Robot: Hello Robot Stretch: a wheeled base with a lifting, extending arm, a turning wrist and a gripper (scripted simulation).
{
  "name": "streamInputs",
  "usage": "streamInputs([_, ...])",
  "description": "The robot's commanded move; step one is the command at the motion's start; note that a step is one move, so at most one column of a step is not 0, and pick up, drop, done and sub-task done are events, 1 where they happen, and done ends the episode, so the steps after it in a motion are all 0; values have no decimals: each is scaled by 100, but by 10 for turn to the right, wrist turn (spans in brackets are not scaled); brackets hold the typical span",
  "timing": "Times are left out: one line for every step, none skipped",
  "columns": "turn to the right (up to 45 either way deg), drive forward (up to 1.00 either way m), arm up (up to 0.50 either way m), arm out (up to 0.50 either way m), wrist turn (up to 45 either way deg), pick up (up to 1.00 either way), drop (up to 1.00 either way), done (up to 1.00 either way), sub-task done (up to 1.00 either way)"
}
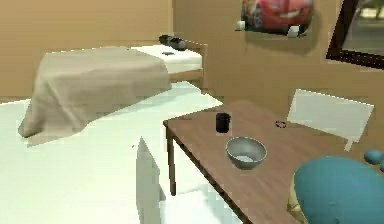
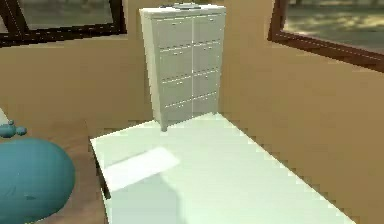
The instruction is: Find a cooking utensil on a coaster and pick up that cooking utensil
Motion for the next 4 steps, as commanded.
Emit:
streamInputs([-450, 0, 0, 0, 0, 0, 0, 0, 0])
streamInputs([-450, 0, 0, 0, 0, 0, 0, 0, 0])
streamInputs([-450, 0, 0, 0, 0, 0, 0, 0, 0])
streamInputs([-300, 0, 0, 0, 0, 0, 0, 0, 0])
